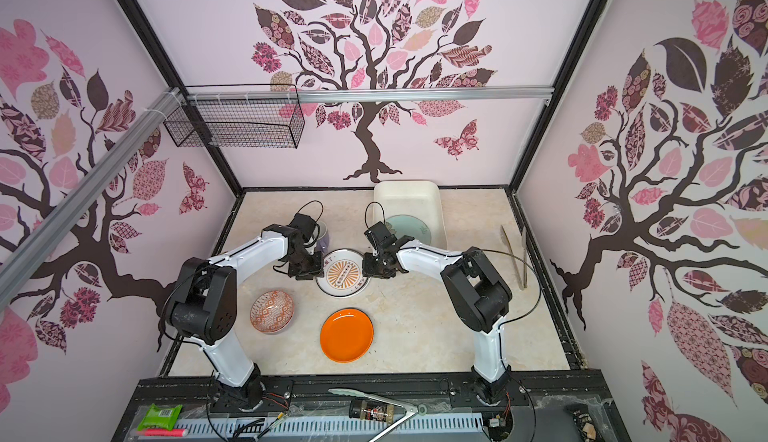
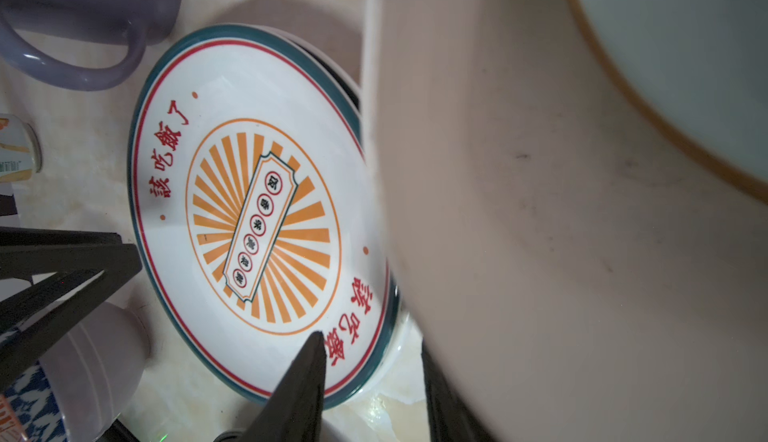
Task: Place the mixed dishes into the plastic bin
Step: 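Pinch the sunburst plate rim with both grippers and tilt it upward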
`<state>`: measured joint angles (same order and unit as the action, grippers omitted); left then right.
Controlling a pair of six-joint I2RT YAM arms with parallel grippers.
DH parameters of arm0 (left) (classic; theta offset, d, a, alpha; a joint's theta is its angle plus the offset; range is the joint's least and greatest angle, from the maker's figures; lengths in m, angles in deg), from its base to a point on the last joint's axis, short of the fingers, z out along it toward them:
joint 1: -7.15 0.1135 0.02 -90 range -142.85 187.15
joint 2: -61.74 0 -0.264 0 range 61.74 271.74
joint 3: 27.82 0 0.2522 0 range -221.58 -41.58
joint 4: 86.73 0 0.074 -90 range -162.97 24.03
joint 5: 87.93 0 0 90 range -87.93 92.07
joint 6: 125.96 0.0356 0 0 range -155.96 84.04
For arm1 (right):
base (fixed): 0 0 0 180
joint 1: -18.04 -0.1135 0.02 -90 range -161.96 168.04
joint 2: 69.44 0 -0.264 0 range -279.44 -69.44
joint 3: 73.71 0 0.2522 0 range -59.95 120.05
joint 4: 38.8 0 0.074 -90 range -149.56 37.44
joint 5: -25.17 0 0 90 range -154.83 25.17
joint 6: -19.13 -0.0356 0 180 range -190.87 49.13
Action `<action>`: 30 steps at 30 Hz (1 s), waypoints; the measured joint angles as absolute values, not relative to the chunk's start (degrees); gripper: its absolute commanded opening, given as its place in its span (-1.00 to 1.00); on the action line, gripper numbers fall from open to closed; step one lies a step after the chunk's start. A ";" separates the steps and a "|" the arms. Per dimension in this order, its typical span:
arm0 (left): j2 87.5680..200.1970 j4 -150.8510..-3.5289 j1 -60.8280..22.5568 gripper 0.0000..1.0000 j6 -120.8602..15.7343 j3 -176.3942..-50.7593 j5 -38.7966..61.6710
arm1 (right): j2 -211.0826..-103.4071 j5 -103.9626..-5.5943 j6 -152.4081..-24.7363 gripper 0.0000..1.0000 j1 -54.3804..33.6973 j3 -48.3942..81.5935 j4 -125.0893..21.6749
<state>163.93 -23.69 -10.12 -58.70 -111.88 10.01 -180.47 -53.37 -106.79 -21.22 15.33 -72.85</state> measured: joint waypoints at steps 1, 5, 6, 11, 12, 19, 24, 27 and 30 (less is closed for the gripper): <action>164.06 -23.76 -10.12 -0.33 -58.76 -111.88 10.03 | -180.66 -53.54 -106.60 -0.17 -21.22 15.46 -73.16; 164.57 -24.04 -10.12 -0.47 -58.83 -111.88 10.14 | -181.27 -53.78 -105.96 -0.18 -21.22 15.53 -73.86; 164.65 -24.11 -10.12 -0.49 -58.85 -111.88 10.23 | -181.52 -53.76 -105.88 -0.18 -21.22 15.53 -73.92; 164.70 -24.26 -10.12 -0.65 -58.94 -111.88 10.45 | -181.78 -53.74 -105.57 -0.19 -21.22 15.53 -74.16; 164.70 -24.31 -10.12 -0.69 -58.96 -111.88 10.51 | -181.80 -53.74 -105.55 -0.19 -21.25 15.53 -74.16; 164.78 -24.41 -10.65 -0.90 -58.87 -111.88 11.39 | -181.80 -53.76 -105.50 -0.19 -21.53 15.53 -74.18; 165.59 -24.33 -12.75 -0.98 -58.83 -111.88 11.39 | -181.78 -53.76 -105.50 -0.19 -21.71 15.38 -74.18; 165.66 -24.31 -14.12 -1.00 -58.83 -111.88 11.37 | -181.80 -53.78 -105.50 -0.20 -21.75 15.31 -74.16; 165.66 -24.33 -15.11 -1.00 -58.87 -111.86 11.39 | -181.78 -53.76 -105.53 -0.20 -21.84 15.05 -74.08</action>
